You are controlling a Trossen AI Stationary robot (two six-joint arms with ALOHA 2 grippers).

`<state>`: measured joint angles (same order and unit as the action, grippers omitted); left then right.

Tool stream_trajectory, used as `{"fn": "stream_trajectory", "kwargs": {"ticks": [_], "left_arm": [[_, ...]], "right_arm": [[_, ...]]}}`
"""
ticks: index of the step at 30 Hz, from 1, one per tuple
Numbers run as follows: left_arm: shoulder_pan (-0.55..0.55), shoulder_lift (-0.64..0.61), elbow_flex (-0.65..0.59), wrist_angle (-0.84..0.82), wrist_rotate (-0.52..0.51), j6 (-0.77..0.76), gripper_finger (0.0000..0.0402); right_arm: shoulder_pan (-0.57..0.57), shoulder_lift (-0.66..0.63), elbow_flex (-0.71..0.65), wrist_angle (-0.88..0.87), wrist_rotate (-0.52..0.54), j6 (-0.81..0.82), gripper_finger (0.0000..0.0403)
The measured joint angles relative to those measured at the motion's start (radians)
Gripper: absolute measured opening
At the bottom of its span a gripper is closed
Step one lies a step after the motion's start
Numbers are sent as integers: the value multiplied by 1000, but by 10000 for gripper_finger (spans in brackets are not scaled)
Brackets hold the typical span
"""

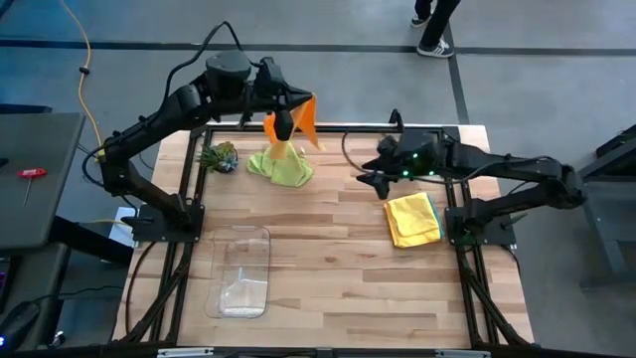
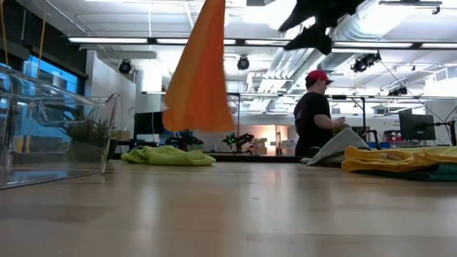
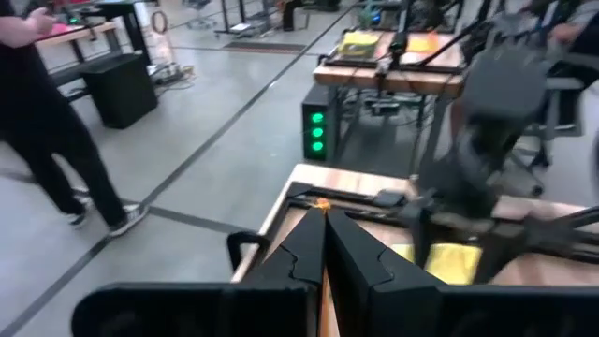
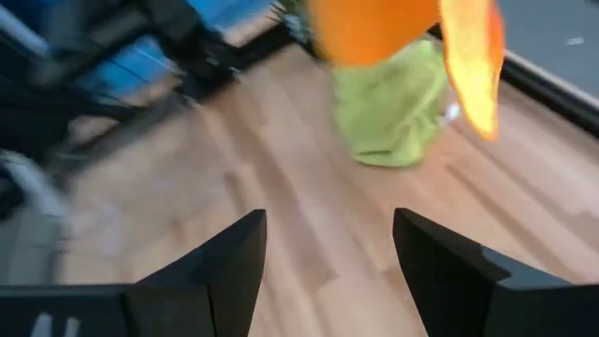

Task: Fold microfiber towels
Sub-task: Fold the orange towel

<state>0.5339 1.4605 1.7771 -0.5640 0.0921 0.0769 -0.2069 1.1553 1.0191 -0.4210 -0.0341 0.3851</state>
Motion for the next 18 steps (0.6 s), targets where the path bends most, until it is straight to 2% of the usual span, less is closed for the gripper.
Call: {"fn": "stream_trajectory", "kwargs": {"ticks": [5,11,16,18], "left_arm": [[-37,-4,0,-9,10,-48,0],[-95,-9,1,-91,50,-58,0],[-133,-9,1,-155,52,-41,0],[-141,-9,1,-155,51,-46,0]], "right_arm": [[50,104,0,7,181,-93,224],[44,213,-1,44,325,-189,224],[30,227,-1,56,355,-243,224],[25,228,-1,72,311,-273,224]]}}
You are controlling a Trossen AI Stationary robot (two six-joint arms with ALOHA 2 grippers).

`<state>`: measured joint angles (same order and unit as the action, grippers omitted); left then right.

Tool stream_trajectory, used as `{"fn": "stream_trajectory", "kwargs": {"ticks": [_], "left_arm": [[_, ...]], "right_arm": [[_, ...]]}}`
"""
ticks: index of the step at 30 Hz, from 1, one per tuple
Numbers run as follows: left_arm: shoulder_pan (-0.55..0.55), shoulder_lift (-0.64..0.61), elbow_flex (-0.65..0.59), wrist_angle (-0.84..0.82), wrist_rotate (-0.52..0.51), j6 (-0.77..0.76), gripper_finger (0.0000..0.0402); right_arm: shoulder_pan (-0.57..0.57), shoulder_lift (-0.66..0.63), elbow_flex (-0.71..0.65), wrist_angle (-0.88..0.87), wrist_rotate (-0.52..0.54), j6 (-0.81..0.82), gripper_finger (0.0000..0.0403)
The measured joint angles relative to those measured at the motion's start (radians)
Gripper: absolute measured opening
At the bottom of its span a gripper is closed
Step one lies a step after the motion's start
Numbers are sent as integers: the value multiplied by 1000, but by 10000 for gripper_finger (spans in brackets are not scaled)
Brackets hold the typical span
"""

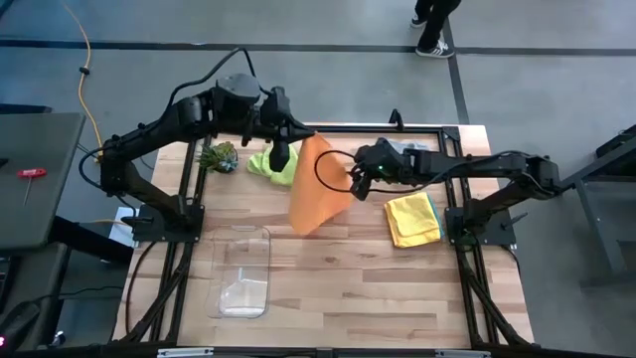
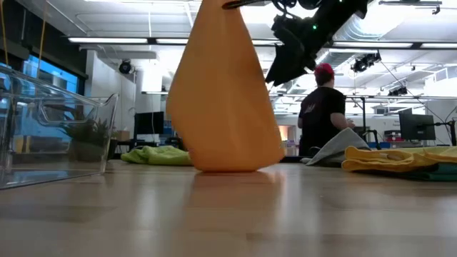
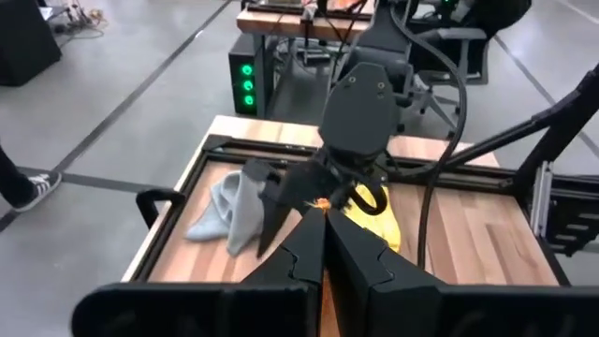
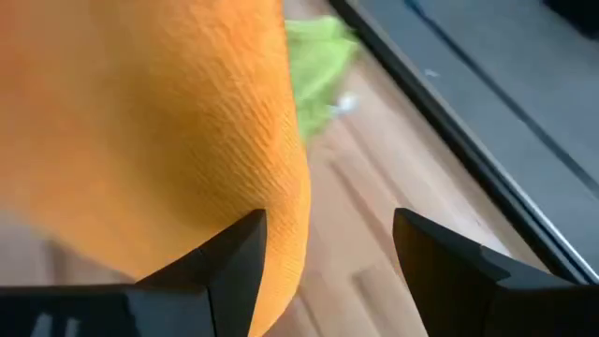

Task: Fold microfiber towels
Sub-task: Fold the orange towel

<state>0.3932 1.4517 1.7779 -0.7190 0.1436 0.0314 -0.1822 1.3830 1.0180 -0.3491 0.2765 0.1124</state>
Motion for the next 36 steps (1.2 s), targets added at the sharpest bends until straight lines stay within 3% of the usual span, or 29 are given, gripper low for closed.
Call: {"fn": "stream_trajectory", "kwargs": {"ticks": [4,8,12,18,23,36], "left_arm": [[-15,0,0,-1,6,5,0],[-32,0,0,-99,85,40,0],[-56,0,0,-302,53,93,0],[-74,7,-71,-393,-180,133,0],[-80,6,-145,-459,-164,154,0],[-238,5,-284,-564,-156,223,0]], "right_arm": [[-1,12,0,42,-183,-117,224],[7,34,0,28,-277,-178,224],[18,60,0,6,-290,-165,224],[52,135,0,-6,-318,-166,224],[82,215,0,-2,-327,-138,224],[72,346,0,120,-336,-145,224]]}}
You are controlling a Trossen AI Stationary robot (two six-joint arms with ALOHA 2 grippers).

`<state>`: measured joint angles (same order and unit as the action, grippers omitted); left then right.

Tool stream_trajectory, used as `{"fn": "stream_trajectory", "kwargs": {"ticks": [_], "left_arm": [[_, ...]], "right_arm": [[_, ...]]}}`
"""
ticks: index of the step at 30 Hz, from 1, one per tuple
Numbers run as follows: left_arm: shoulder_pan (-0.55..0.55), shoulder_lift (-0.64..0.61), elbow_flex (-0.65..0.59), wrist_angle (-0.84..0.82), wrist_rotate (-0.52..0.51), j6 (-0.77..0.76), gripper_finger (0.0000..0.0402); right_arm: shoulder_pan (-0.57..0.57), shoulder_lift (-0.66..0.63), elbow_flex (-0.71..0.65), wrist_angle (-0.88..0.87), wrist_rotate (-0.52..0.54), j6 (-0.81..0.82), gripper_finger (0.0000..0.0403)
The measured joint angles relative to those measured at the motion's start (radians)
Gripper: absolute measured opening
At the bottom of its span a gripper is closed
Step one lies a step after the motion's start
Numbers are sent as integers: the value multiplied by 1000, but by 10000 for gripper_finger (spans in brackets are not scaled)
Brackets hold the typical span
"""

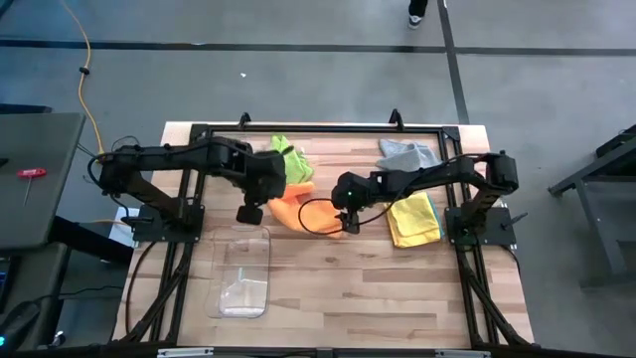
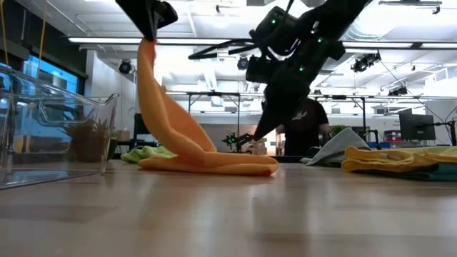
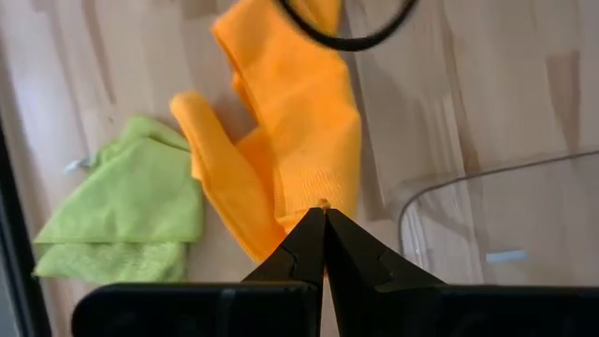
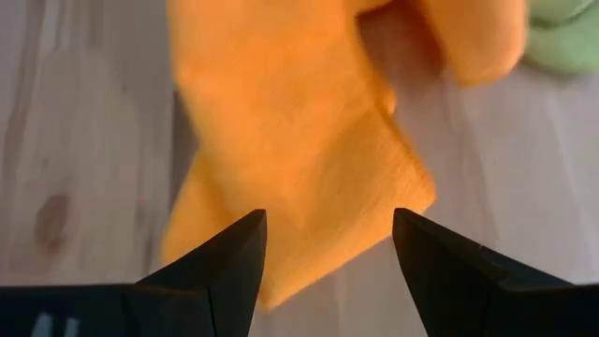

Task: Fold microfiber towels
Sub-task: Fold the orange towel

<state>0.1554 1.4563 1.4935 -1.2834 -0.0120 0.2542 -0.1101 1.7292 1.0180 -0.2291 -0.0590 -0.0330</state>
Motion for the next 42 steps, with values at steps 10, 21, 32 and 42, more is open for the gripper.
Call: {"fn": "stream_trajectory", "kwargs": {"ticks": [10,21,32,42], "left_arm": [[-14,0,-29,14,-4,-42,0],[-14,0,-29,32,-4,-64,0],[-13,0,-28,61,-26,-79,0],[41,-52,-28,44,-77,-94,0]], "right_arm": [[-130,84,38,46,-155,-107,224],[-227,223,140,-51,-338,-248,223],[-203,241,140,-43,-344,-289,130],[-224,150,214,-323,-334,-290,13]]}}
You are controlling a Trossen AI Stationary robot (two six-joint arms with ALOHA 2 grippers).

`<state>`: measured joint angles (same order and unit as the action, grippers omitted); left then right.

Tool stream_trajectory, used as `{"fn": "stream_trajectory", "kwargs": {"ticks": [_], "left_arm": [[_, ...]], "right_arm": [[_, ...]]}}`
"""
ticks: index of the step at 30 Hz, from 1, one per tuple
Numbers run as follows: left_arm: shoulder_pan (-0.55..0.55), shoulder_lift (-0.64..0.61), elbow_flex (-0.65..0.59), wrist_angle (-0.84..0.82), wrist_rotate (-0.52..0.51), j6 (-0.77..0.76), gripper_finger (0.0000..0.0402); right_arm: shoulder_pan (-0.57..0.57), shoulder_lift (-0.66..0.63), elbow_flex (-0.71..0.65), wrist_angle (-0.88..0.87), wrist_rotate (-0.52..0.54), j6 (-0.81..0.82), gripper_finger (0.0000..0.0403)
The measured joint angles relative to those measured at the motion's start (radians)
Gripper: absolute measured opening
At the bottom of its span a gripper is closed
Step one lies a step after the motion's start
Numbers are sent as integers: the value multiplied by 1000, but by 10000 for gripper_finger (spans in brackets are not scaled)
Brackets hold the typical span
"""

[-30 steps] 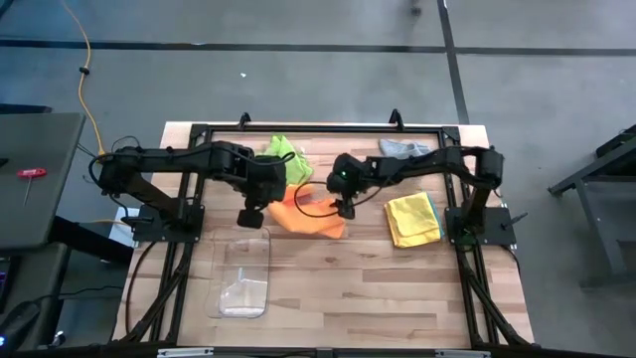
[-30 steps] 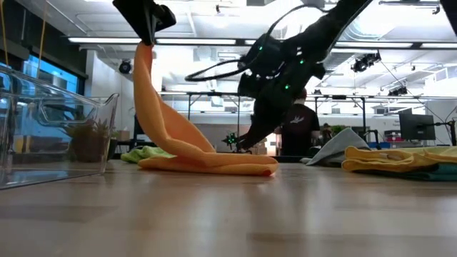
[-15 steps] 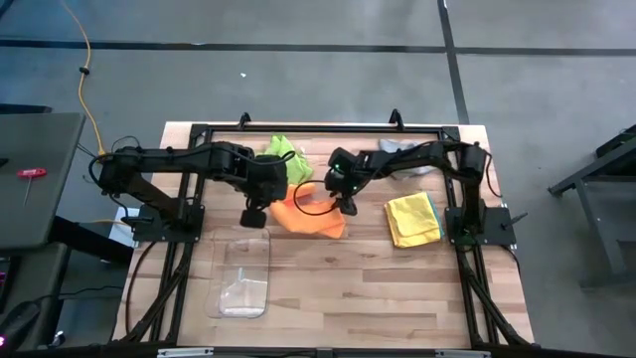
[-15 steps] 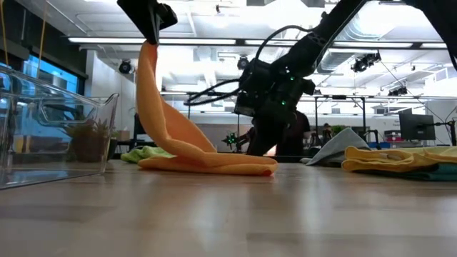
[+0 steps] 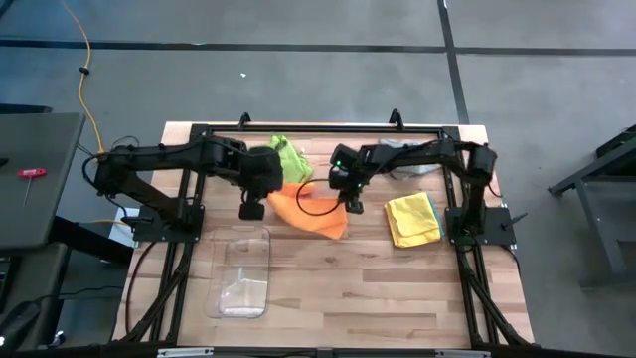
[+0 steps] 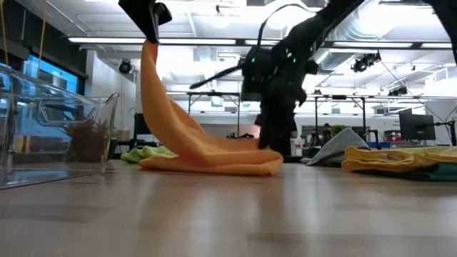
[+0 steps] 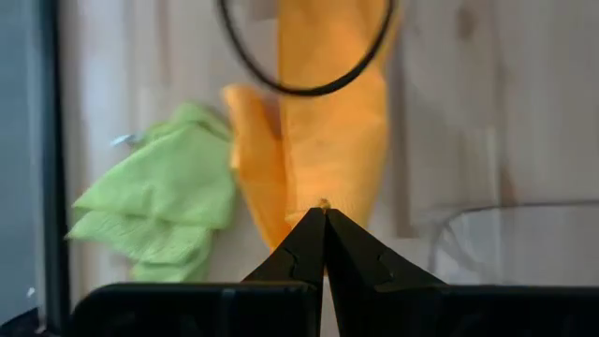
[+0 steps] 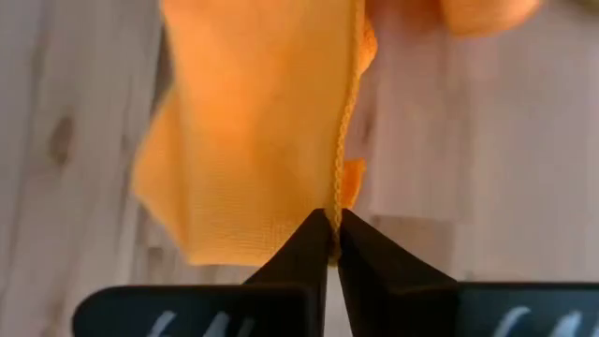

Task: Fold microfiber towels
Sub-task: Fold the orange towel

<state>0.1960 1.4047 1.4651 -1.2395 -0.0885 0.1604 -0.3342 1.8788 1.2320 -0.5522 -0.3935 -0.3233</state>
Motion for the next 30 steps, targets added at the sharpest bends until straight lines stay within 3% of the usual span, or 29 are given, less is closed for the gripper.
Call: {"fn": "stream_trajectory", "kwargs": {"ticks": [10,21,30], "left_arm": [[164,-81,0,155,-140,-3,0],[331,-86,1,442,-139,-10,0],[346,-86,1,504,-133,101,0]], "right_arm": [[-33,-260,25,-240,153,61,2],[-55,-575,24,-337,380,197,1],[-122,-680,24,-348,411,240,0]]}}
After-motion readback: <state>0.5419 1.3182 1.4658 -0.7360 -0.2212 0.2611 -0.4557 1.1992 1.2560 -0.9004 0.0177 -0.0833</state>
